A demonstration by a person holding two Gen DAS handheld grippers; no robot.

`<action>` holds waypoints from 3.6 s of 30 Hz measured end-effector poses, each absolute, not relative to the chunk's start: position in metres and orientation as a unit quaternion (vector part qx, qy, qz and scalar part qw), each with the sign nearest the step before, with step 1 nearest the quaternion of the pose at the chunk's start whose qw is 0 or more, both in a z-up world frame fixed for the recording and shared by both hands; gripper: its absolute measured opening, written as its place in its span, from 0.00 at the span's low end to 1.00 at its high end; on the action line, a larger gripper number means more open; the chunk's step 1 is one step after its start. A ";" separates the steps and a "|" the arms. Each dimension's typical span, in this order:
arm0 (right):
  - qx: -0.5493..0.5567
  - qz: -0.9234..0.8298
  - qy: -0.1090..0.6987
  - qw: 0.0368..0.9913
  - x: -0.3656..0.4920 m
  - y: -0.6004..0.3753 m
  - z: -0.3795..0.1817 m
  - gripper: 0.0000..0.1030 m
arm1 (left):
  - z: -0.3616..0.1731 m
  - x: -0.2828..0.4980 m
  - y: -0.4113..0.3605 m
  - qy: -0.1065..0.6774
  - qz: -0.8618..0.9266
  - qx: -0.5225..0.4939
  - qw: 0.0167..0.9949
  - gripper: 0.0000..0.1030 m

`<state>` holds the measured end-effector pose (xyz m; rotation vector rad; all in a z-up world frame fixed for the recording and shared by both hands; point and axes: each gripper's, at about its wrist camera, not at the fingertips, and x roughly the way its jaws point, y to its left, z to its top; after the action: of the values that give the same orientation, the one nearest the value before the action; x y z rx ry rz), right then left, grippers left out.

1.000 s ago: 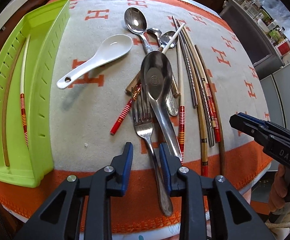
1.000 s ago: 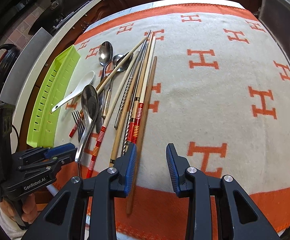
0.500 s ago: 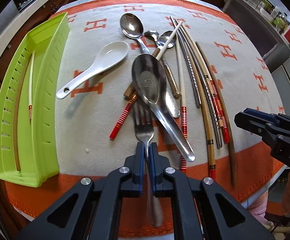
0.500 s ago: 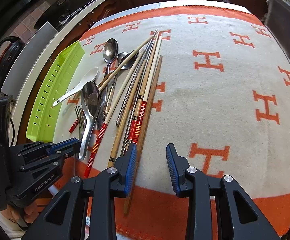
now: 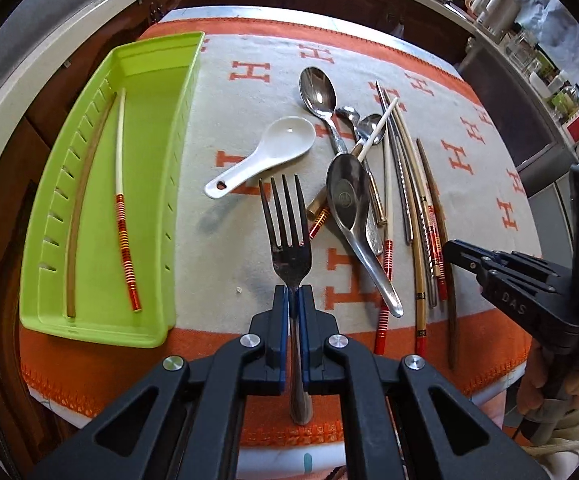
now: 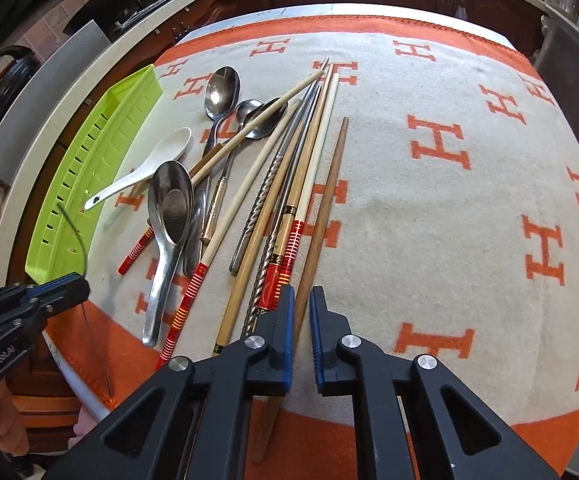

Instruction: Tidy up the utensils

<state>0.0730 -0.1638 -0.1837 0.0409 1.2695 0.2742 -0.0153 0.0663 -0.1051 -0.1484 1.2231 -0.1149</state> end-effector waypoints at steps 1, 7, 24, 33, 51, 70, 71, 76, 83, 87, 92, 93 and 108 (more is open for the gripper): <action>0.020 0.126 0.591 0.796 0.073 -0.165 -0.184 0.06 | -0.100 -0.016 0.068 0.569 -0.053 -0.070 0.817 0.02; 0.021 0.116 0.595 0.795 0.073 -0.170 -0.184 0.06 | -0.080 -0.016 0.085 0.547 -0.050 -0.085 0.831 0.02; 0.045 0.112 0.584 0.803 0.072 -0.177 -0.175 0.05 | -0.037 -0.032 0.113 0.493 -0.048 -0.113 0.861 0.00; 0.052 0.127 0.558 0.818 0.065 -0.180 -0.143 0.05 | -0.040 -0.027 0.117 0.497 -0.044 -0.116 0.859 0.00; 0.031 0.272 0.541 0.795 0.080 -0.070 -0.078 0.06 | -0.067 -0.029 0.146 0.521 -0.002 -0.129 0.844 0.00; 0.027 0.271 0.590 0.760 0.151 0.098 -0.097 0.12 | -0.063 -0.008 0.210 0.473 0.113 -0.108 0.867 0.55; 0.024 0.272 0.592 0.759 0.152 0.101 -0.099 0.16 | -0.062 -0.008 0.212 0.471 0.115 -0.108 0.868 0.57; 0.012 0.275 0.587 0.761 0.148 0.098 -0.106 0.22 | -0.064 -0.006 0.216 0.469 0.114 -0.115 0.868 0.59; 0.012 0.255 0.540 0.802 0.143 0.043 -0.095 0.22 | -0.062 -0.006 0.204 0.470 0.091 -0.112 0.871 0.59; -0.010 0.239 0.511 0.826 0.139 0.004 -0.085 0.22 | -0.062 -0.005 0.185 0.472 0.065 -0.103 0.873 0.59; -0.009 0.201 0.518 0.831 0.135 -0.050 -0.085 0.22 | -0.059 -0.003 0.156 0.464 -0.002 -0.126 0.877 0.59; -0.010 0.196 0.522 0.830 0.133 -0.058 -0.086 0.22 | -0.058 -0.003 0.150 0.461 -0.015 -0.128 0.878 0.59; 0.033 0.168 0.546 0.820 0.104 -0.142 -0.125 0.22 | -0.095 0.031 0.068 0.511 -0.110 -0.099 0.847 0.60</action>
<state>0.1038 -0.1424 -0.1254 0.0694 1.1632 0.3574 0.0313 0.0680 -0.0953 -0.2089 1.0768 -0.2309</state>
